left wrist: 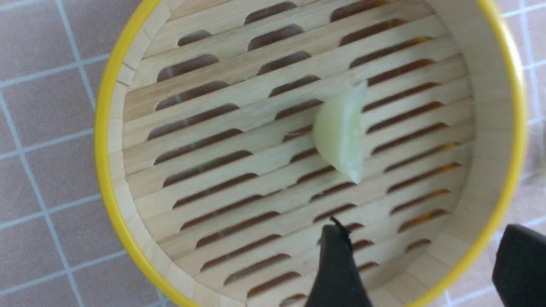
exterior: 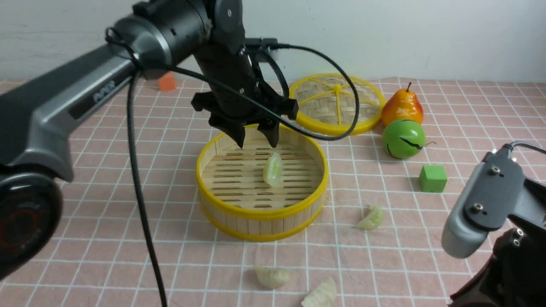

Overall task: Put the dumplings into the steamer on the table with the pink tablecloth.
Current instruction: 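Reach for and grasp a dumpling on the table with the left gripper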

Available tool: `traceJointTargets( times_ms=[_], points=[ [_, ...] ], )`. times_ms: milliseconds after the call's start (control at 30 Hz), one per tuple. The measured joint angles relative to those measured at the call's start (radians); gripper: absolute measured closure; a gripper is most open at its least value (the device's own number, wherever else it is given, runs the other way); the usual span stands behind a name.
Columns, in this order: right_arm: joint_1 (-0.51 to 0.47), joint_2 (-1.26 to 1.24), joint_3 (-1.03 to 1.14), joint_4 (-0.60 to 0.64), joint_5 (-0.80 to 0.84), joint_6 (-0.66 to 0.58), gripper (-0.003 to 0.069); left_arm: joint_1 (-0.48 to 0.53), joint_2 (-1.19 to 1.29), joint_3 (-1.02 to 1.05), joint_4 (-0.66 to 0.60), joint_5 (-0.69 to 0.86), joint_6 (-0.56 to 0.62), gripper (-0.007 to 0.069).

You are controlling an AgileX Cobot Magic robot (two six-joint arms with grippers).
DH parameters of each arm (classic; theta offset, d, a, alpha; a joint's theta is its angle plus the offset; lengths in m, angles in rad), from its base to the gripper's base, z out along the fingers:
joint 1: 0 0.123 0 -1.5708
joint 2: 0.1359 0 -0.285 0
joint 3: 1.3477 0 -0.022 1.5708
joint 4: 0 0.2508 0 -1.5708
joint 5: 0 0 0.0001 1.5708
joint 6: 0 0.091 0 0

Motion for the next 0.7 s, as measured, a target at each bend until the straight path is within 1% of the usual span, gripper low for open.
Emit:
traceJointTargets(
  times_ms=[100, 133, 267, 367, 400, 467, 567, 700],
  points=[
    [0.000, 0.000, 0.000, -0.022, 0.001, 0.001, 0.0595, -0.003, -0.067, 0.055, -0.044, 0.005, 0.061, 0.0161],
    [0.000, -0.001, 0.000, -0.033, 0.004, 0.009, 0.0594, -0.008, -0.105, 0.107, -0.058, 0.007, 0.111, 0.0161],
    [0.000, -0.032, 0.000, -0.061, 0.011, 0.033, 0.0589, -0.053, -0.183, 0.306, -0.051, 0.007, 0.244, 0.0161],
    [0.000, -0.063, 0.000, -0.070, 0.010, 0.041, 0.0587, -0.134, -0.204, 0.481, -0.043, 0.006, 0.401, 0.0161],
    [0.000, -0.065, 0.000, -0.070, 0.009, 0.041, 0.0587, -0.140, -0.204, 0.490, -0.042, 0.005, 0.411, 0.0161],
    [0.000, -0.093, 0.000, -0.070, 0.008, 0.041, 0.0583, -0.224, -0.204, 0.609, -0.002, -0.059, 0.526, 0.0161],
    [0.000, -0.110, 0.000, -0.063, 0.008, 0.043, 0.0580, -0.265, -0.204, 0.664, 0.060, -0.144, 0.561, 0.0161],
    [0.000, -0.121, 0.000, -0.046, 0.022, 0.067, 0.0577, -0.269, -0.202, 0.696, 0.117, -0.256, 0.571, 0.0161]
  ],
)
